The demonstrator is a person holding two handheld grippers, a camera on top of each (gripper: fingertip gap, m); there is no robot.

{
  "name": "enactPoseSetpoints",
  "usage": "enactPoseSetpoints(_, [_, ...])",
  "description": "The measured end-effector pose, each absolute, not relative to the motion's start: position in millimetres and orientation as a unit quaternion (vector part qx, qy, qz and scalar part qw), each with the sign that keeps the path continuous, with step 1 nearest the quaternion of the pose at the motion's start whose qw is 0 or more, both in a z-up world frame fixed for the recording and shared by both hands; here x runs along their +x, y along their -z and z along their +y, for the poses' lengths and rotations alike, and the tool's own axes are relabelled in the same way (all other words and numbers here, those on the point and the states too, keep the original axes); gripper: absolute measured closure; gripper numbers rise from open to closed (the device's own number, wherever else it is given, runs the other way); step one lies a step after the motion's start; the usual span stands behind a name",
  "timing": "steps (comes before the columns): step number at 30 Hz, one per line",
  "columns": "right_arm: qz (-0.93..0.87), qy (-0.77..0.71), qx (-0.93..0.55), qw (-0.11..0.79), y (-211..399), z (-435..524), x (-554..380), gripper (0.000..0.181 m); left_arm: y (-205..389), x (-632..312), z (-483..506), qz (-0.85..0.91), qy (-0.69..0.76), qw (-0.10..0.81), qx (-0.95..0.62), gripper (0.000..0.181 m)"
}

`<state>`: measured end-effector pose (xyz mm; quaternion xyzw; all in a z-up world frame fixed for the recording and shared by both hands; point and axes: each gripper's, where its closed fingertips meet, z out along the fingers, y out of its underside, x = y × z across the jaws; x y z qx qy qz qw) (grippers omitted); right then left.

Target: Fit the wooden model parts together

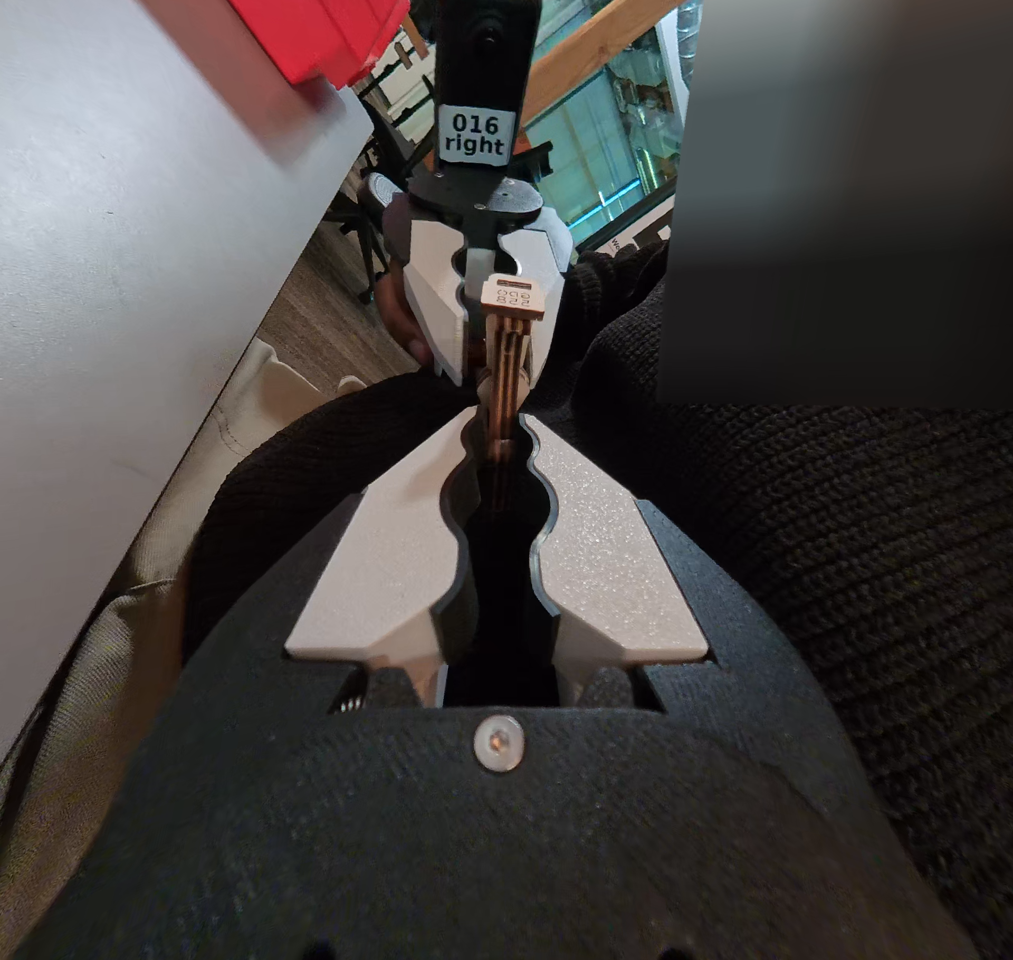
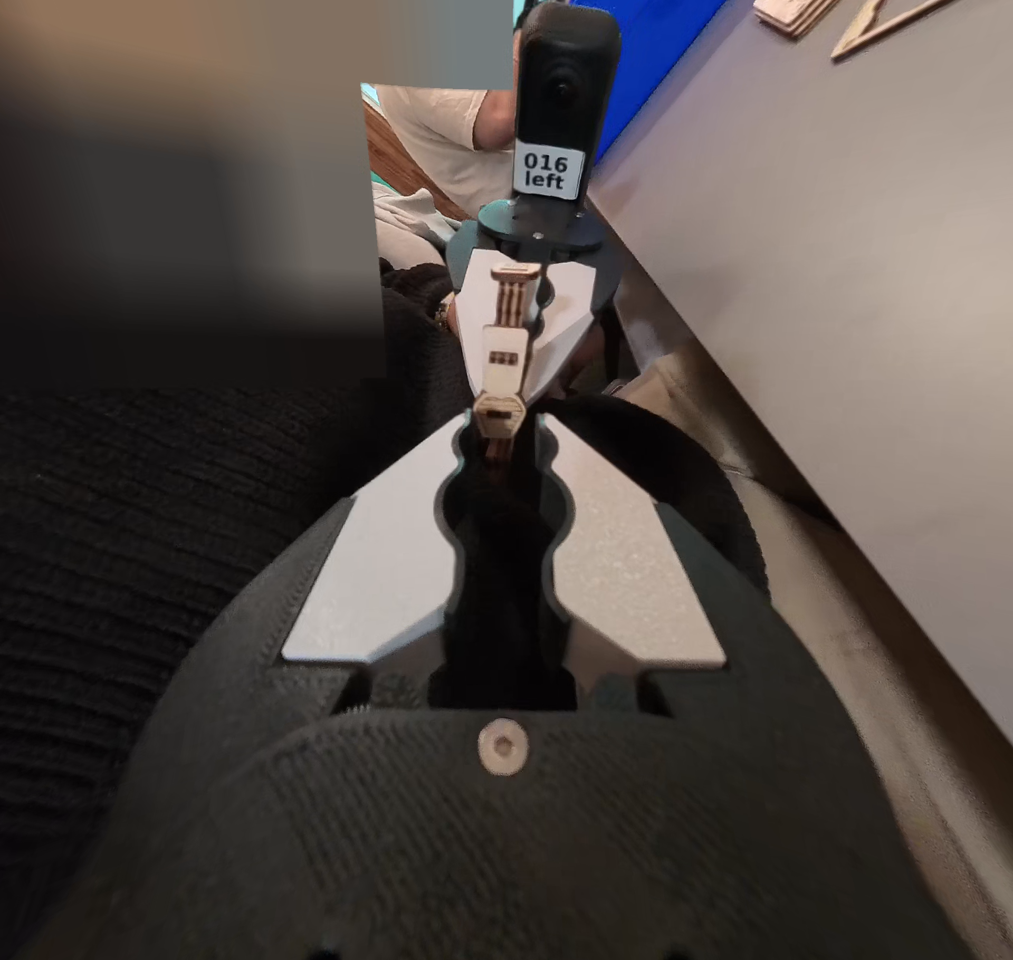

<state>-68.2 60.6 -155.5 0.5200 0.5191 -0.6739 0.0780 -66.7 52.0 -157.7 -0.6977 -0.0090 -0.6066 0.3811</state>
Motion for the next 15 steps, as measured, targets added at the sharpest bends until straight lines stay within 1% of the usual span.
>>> enactPoseSetpoints(3, [0.523,0.671,0.520,0.071,155.8,64.3,-67.5,0.165,157.8,-67.3,52.1,-0.008,0.607,0.380,-0.698,0.174])
enactPoseSetpoints(8, [0.536,0.666,0.513,0.075,157.3,59.5,-66.4,0.168,157.5,-67.0,51.9,-0.006,0.604,0.382,-0.699,0.174])
enactPoseSetpoints(12, [0.538,0.672,0.503,0.079,154.3,57.6,-64.4,0.176,157.9,-66.0,52.1,-0.006,0.606,0.380,-0.699,0.174])
enactPoseSetpoints(15, [0.538,0.674,0.500,0.086,154.0,56.8,-63.2,0.177,158.4,-64.9,51.7,-0.005,0.608,0.376,-0.699,0.174])
